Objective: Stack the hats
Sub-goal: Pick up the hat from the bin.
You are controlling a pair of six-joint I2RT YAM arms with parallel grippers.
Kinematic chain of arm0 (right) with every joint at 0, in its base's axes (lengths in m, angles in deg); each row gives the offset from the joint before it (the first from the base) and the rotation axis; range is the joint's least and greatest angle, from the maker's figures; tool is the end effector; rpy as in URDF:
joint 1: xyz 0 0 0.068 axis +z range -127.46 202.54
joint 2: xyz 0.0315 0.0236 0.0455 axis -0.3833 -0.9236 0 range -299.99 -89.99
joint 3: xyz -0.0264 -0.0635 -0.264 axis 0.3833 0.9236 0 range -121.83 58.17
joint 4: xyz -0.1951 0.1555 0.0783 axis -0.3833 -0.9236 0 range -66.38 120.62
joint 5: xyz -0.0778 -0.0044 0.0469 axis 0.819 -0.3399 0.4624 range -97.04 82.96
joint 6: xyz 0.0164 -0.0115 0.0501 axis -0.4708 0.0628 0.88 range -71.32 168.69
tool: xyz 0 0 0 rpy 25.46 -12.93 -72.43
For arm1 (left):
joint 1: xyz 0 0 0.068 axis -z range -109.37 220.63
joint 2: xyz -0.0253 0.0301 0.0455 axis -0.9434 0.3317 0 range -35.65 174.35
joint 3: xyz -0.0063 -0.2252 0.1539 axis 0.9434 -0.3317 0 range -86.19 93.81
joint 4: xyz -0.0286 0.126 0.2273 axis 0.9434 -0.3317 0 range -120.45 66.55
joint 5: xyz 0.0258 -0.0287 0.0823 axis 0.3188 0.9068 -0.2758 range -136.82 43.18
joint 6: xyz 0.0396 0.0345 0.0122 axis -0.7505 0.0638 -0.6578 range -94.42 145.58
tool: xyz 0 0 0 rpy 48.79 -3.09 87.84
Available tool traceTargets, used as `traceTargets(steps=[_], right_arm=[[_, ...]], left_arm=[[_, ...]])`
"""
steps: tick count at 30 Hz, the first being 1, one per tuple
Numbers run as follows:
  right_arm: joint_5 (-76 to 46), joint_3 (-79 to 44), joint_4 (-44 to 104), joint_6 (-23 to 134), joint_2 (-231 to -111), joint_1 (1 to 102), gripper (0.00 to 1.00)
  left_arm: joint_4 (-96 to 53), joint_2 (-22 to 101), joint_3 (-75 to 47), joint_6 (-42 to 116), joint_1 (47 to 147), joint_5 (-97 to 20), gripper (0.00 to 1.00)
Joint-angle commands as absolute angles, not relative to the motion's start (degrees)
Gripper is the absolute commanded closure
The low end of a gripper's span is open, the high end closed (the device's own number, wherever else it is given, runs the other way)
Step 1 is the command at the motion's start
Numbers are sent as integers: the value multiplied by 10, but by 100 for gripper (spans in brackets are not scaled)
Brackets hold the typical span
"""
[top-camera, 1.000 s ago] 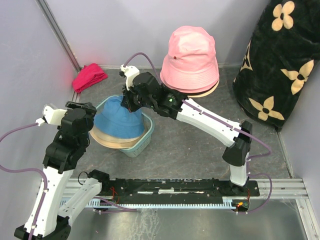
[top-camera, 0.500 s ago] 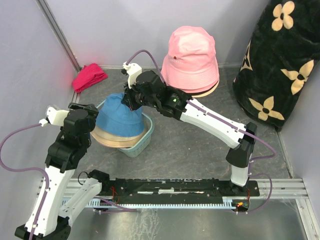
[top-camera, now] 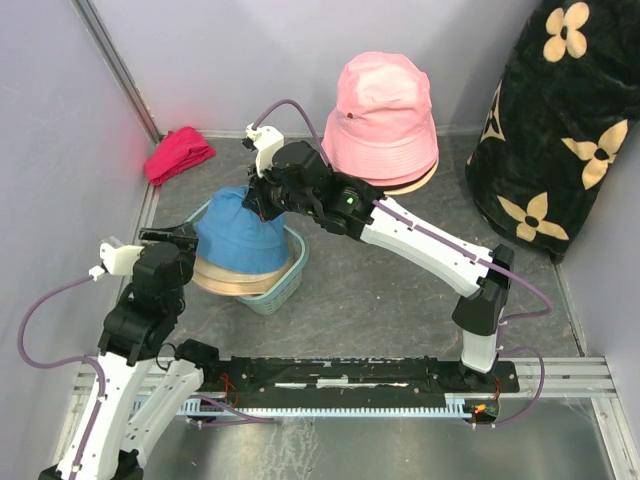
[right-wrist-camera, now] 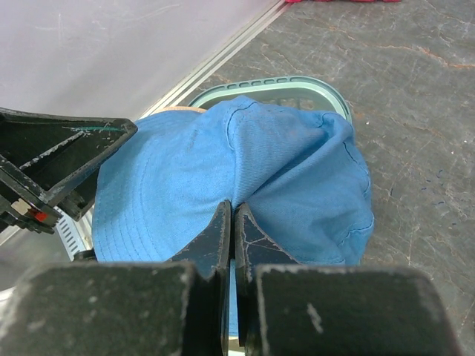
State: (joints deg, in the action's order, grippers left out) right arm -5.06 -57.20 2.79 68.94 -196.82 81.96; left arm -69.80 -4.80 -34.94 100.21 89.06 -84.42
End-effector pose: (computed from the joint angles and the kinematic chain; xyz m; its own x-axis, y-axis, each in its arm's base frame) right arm 0.2215 0.3725 0.4257 -0.4498 -0.0810 -0.8894 -0.7335 0.6017 0.3161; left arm 0.0959 -0.0091 0.3458 0.1504 -0.8553 -0.4958 -0.4719 0.3786 -0.7962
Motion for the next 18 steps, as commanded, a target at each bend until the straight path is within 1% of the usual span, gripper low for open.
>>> traceTargets(steps=[1,7,18], right_arm=[[-56,-581,87,688,-1918,819,98],[-57,-577,86,688,-1912,819,98],[-51,-582,87,682,-1906,820,98]], left_arm=[[-654,-72,-373,1065,889,-856,28],[-631,-88,-398,1079,889,-860,27],[-640,-94,-405,1087,889,-870,27]])
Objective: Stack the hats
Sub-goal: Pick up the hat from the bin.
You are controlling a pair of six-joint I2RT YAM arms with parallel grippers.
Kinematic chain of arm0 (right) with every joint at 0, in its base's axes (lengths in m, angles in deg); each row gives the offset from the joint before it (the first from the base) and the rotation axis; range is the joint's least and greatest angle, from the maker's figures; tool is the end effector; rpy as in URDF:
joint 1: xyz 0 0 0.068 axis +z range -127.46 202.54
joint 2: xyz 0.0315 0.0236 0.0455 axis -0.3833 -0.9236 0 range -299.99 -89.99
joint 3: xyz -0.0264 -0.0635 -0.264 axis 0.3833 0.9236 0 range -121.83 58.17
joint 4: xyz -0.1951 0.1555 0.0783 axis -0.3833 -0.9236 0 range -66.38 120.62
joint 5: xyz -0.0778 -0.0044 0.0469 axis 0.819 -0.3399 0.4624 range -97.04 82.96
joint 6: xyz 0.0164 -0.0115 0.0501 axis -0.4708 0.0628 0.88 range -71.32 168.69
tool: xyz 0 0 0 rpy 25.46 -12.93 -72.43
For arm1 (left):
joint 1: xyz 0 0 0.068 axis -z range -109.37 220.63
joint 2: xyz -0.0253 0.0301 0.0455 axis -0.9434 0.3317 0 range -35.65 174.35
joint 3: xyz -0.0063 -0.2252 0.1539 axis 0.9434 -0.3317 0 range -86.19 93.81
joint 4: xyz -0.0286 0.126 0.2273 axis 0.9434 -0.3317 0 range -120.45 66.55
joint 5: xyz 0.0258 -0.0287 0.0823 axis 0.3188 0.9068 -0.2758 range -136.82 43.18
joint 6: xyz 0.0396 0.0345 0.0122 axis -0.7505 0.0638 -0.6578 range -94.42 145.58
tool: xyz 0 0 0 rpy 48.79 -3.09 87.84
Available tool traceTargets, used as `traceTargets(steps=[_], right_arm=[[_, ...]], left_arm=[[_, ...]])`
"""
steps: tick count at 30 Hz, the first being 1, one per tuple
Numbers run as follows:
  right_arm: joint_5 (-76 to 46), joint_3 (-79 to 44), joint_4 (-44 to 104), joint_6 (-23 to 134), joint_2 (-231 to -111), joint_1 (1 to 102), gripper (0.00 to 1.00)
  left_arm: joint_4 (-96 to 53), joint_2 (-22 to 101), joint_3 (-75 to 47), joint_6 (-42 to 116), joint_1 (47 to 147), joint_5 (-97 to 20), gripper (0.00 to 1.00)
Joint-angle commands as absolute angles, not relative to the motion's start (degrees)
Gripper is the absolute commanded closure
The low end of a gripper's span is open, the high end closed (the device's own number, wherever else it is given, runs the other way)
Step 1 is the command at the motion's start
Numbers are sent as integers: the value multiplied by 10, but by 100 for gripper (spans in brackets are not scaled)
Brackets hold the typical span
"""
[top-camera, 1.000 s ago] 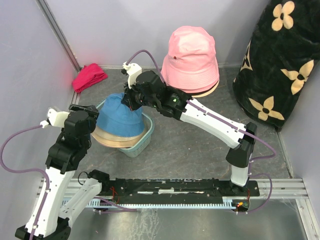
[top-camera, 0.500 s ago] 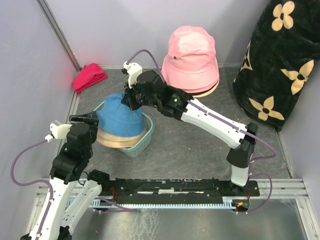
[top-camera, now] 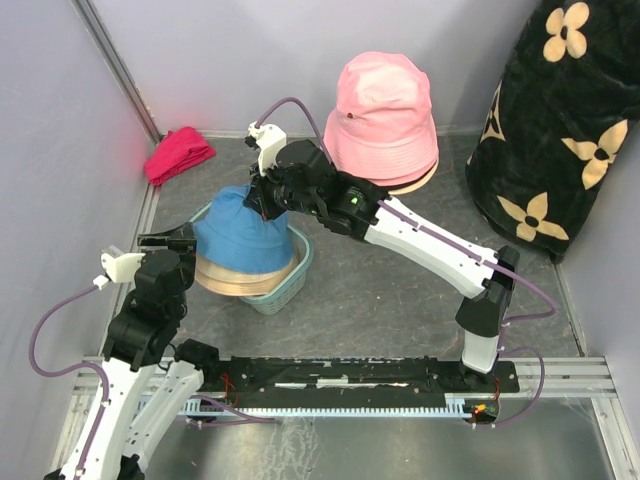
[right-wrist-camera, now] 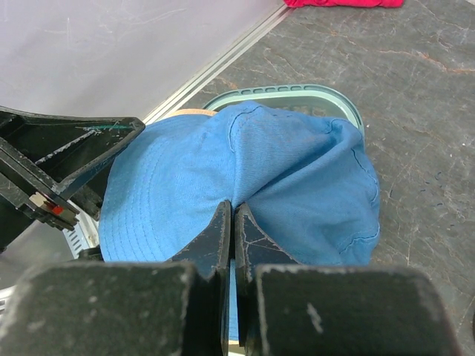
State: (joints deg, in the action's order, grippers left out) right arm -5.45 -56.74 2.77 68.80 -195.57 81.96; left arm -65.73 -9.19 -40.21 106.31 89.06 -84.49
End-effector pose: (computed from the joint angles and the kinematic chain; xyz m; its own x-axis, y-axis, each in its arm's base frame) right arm 0.2180 0.3672 0.4319 -0.4431 -0.0741 -0.8934 -0.7400 0.5927 0.3179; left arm 0.0910 -0.0074 0.3300 0.2216 -0.8972 -0.3819 -0.4081 0.2704 -0.8720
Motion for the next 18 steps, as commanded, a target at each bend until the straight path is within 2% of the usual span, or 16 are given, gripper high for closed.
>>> traceTargets(steps=[1,18], right_arm=[[-49,-582,87,682,-1906,820,98],[-47,-591,97,676,-1897,819,98]], left_arm=[[-640,-95,-406,1088,889,-870,27],[-641,-91,-407,1088,889,-875,27]])
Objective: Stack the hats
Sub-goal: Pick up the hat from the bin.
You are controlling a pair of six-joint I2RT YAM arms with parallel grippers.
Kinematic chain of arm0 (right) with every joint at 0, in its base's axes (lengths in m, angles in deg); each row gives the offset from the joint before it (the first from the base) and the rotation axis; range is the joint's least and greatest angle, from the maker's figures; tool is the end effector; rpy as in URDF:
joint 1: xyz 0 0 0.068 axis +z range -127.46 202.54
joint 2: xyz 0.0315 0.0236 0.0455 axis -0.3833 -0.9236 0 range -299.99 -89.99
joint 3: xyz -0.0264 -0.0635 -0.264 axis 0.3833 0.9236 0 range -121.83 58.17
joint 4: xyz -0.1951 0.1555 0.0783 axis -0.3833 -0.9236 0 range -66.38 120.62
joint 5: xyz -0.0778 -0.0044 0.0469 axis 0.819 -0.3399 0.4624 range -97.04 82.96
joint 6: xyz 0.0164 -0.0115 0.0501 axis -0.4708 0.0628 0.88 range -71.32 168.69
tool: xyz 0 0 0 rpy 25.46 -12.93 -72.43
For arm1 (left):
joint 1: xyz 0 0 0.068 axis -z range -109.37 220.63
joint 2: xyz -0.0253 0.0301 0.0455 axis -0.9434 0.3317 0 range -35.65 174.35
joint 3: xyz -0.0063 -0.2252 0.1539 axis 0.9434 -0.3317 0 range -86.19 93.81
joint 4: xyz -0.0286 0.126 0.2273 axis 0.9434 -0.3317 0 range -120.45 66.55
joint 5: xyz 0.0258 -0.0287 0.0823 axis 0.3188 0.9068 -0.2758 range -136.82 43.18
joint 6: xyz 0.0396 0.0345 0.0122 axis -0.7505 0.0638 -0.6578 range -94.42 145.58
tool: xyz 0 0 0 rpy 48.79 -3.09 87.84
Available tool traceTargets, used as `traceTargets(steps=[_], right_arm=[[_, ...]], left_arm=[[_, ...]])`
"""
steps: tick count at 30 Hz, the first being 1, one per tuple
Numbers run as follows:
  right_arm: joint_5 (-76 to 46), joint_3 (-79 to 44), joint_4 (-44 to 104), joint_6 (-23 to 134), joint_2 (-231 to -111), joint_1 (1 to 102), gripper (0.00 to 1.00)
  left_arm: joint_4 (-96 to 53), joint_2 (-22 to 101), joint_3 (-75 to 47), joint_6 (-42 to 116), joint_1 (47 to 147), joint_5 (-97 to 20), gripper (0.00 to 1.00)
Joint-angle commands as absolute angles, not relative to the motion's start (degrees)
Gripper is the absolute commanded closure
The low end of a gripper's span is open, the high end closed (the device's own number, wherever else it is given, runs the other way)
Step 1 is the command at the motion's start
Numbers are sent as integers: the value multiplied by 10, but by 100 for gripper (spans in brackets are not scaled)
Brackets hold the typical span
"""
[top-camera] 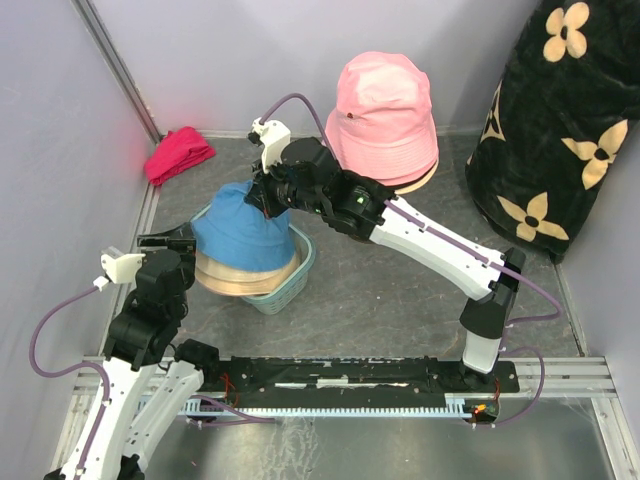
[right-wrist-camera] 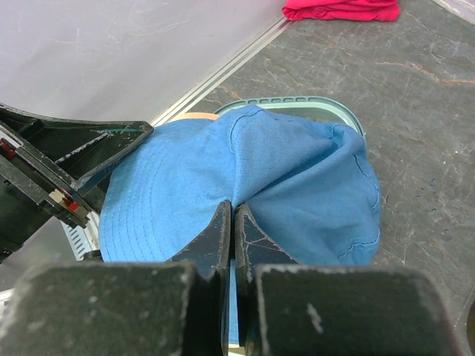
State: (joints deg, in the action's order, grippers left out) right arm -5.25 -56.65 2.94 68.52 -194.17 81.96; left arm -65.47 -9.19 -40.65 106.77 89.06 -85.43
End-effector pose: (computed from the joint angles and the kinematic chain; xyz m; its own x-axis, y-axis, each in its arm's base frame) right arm 0.2142 0.3605 0.4416 -0.4271 -0.0560 -0.9025 -0.7446 0.5880 0.3159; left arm 0.0917 -0.0072 0.3283 0.2381 -0.8932 -0.3815 -0.4111 0.2632 -0.8728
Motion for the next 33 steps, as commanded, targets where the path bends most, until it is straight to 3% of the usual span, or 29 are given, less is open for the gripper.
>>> traceTargets(steps=[1,16,33], right_arm=[[-48,-590,98,677,-1896,819,98],[-43,-596,85,684,-1913,819,97],[-37,-584,102,693,-1907,818,95]], left_arm=[[-642,-90,-406,1087,889,-876,27],[-685,-124,-391,1092,889,-877,30],[-730,-176,-398,1104,889,-861,58]])
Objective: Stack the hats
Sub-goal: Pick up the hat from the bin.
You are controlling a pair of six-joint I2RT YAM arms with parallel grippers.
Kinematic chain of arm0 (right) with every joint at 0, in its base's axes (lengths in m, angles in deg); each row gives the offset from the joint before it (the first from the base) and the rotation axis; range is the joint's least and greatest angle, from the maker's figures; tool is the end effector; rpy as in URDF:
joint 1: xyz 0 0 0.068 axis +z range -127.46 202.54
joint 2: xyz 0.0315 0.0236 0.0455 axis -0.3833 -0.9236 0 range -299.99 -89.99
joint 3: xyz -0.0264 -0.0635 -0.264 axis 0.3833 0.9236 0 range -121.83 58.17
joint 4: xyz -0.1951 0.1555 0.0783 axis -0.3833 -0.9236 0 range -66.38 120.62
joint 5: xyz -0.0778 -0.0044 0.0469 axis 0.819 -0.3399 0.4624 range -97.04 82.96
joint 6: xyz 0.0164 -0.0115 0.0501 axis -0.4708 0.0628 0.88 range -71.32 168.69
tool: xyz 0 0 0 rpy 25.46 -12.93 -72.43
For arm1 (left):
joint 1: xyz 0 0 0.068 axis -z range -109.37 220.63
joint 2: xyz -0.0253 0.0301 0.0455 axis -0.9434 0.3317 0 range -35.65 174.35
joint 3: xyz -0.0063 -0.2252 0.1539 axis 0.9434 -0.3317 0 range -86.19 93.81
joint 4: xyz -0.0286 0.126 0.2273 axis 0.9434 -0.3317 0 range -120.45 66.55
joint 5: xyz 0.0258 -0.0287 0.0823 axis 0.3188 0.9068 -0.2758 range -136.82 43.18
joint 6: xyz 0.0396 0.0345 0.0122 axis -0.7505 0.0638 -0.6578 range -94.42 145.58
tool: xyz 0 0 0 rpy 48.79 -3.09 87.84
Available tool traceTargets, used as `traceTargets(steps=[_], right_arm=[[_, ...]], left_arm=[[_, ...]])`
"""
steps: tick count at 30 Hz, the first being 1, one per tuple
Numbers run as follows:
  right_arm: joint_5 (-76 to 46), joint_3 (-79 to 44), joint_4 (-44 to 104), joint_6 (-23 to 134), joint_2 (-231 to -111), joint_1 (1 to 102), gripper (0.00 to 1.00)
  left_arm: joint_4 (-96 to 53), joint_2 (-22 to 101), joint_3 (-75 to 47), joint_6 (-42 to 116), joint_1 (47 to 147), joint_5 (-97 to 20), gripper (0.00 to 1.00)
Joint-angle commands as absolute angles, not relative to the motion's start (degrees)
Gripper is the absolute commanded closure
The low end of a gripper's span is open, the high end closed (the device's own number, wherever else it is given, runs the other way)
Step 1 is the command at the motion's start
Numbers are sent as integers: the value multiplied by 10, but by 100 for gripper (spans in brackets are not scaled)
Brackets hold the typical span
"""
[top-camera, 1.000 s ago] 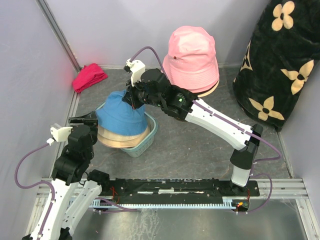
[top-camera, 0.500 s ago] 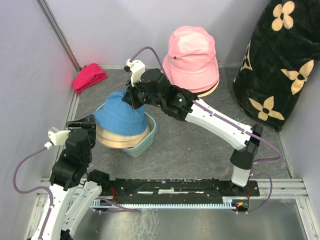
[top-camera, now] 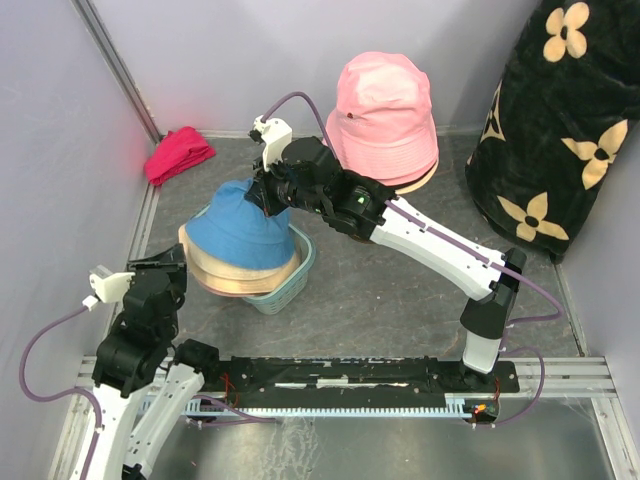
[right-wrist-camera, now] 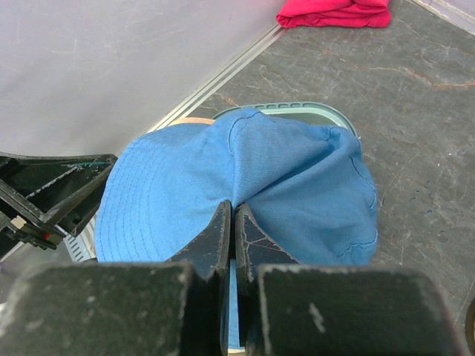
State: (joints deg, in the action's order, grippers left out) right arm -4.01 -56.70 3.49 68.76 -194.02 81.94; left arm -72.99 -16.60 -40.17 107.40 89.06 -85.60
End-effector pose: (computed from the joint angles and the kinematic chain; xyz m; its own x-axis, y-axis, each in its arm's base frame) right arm 0.2146 0.3594 0.4439 -0.4203 -0.0373 -0.9066 -0.7341 0.6012 0.3156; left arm 0.0597 0.0036 0.3252 0.2474 -0.8957 -0.3694 -0.4035 0.2514 -0.8798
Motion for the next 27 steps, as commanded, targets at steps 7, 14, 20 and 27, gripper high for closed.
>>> traceTargets(steps=[7,14,20,27], right_arm=[[-40,-581,103,693,-1903,818,95],[-45,-582,104,694,-1904,815,95],[-49,-582,106,697,-1905,810,95],[-54,-584,103,698,-1907,808,95]], left_arm=[[-657,-161,-421,1071,889,-828,63],[-640,-147,-427,1062,889,-816,63],[-643,-144,-432,1060,889,-803,64],[-635,-142,-443,1062,889,-810,97]])
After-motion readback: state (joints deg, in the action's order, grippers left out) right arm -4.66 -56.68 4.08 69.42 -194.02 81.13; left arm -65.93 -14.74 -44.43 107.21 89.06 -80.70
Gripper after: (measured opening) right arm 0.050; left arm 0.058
